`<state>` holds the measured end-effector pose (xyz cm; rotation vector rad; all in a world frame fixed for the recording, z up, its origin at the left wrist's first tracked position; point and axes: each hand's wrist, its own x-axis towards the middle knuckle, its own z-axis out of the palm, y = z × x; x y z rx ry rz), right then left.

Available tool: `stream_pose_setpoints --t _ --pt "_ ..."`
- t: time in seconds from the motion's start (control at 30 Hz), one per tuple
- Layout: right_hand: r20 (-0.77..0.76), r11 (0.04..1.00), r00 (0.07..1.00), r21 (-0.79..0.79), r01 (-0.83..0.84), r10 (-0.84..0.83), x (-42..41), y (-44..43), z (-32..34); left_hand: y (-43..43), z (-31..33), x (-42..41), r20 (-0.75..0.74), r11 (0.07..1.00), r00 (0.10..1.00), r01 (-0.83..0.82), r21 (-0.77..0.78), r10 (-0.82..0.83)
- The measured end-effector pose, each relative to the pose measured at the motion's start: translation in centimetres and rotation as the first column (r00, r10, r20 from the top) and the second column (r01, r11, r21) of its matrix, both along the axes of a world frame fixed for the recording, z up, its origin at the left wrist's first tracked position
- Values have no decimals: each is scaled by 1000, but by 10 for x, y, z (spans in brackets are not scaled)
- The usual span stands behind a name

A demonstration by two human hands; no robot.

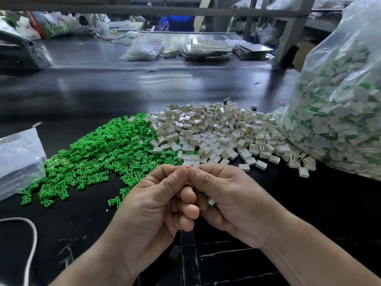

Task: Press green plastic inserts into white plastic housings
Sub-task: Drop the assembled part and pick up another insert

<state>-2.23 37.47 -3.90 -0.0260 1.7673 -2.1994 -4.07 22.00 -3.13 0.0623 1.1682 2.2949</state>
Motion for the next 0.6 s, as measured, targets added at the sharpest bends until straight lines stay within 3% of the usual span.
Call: stream_pose_setpoints --t 0.2,0.3,0.43,0.6 --pt "-17 994 1000 -112 18 -20 -2 0 0 -3 -4 -3 -137 999 990 18 30 -14" --pt "-29 995 1000 -100 4 -7 -2 1 -3 -6 -4 -4 -298 989 954 -43 -145 -2" --pt "2 997 1000 -73 32 -31 -2 0 -2 -7 -8 1 -645 840 762 -317 -440 -50" --pt "71 993 997 -110 40 -32 1 0 0 -8 -12 5 -779 730 617 -483 -483 -108"
